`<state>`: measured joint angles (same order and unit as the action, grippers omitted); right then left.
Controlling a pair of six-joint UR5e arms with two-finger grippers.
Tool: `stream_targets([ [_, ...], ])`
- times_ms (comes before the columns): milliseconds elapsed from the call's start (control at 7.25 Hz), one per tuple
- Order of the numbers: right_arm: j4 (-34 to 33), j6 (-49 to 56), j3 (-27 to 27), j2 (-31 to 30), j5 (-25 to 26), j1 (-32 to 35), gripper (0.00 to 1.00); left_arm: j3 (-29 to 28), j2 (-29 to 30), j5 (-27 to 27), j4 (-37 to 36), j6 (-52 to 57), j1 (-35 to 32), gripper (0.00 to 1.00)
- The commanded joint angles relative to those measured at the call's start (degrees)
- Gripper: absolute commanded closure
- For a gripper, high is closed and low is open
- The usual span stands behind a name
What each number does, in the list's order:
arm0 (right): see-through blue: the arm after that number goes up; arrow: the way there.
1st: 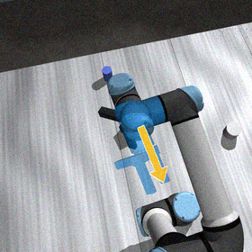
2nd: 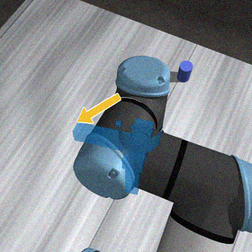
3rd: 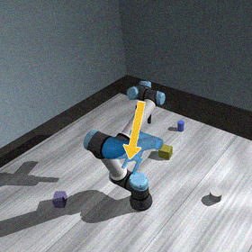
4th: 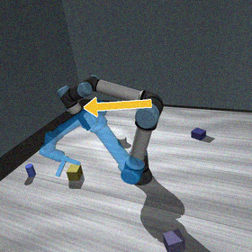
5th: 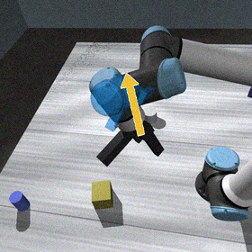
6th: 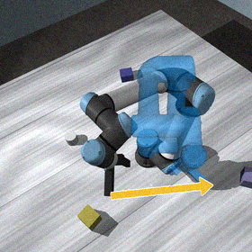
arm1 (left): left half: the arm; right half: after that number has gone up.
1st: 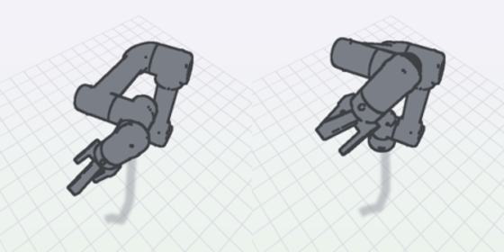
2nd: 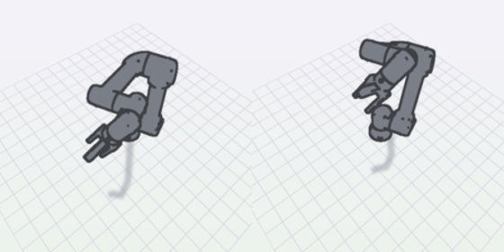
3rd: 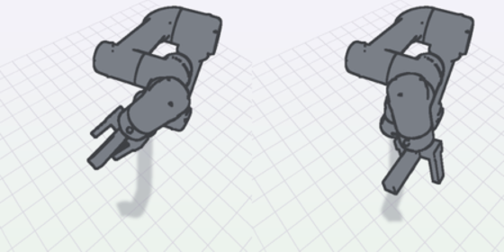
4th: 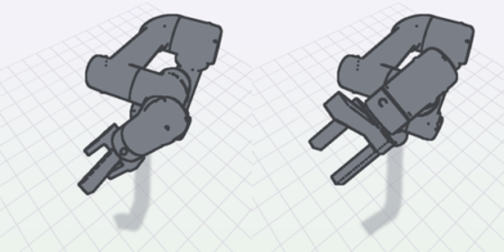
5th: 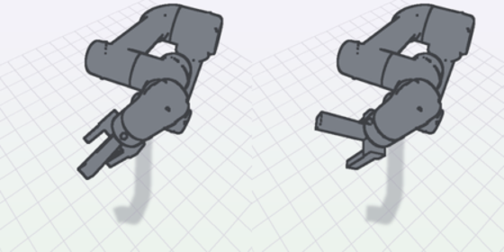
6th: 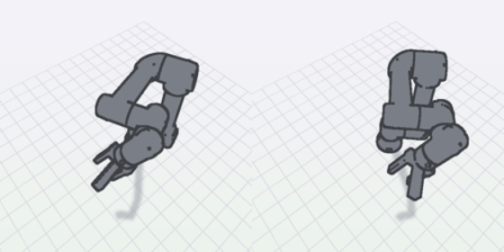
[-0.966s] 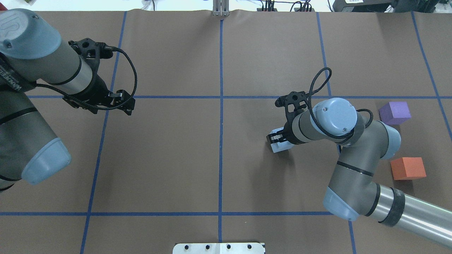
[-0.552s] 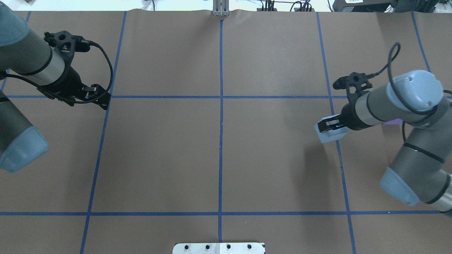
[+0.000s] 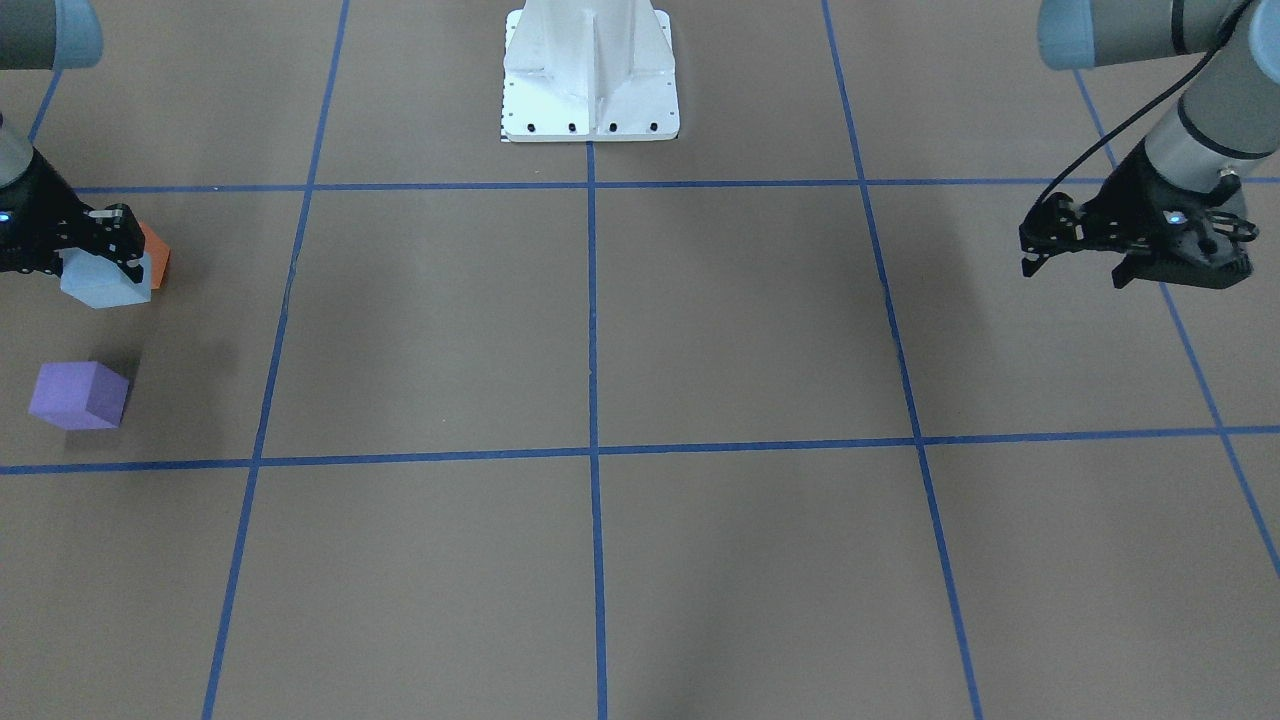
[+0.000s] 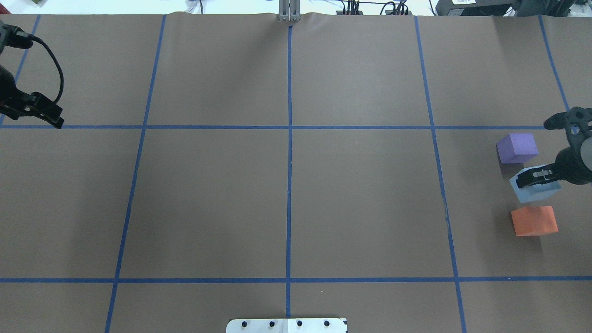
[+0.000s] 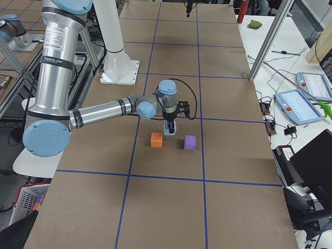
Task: Place blue block between orange and purple blocks
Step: 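Carry the light blue cube with the right gripper between purple and orange cubes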
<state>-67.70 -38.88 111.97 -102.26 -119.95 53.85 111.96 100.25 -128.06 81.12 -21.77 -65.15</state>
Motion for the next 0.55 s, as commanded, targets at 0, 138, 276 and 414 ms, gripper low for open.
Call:
stream_targets([
  [0,0.90,-0.40,-2.09,-0.85,-0.11,1.52,1.00,-3.49,-1.73,-2.62,0.01,8.91,-5.24,0.00],
  [138,0.90,-1.54,-4.19,1.77,0.06,1.52,1.00,-3.41,-2.07,-2.72,0.01,9.20,-5.34,0.00],
  [276,0.90,-3.55,-6.30,3.89,-0.02,1.52,1.00,-3.15,-2.34,-2.72,0.01,9.20,-5.34,0.00],
  [414,0.99,-4.27,-6.76,4.08,-0.11,1.52,1.00,-2.80,-2.34,-2.72,0.01,9.20,-5.43,0.00],
])
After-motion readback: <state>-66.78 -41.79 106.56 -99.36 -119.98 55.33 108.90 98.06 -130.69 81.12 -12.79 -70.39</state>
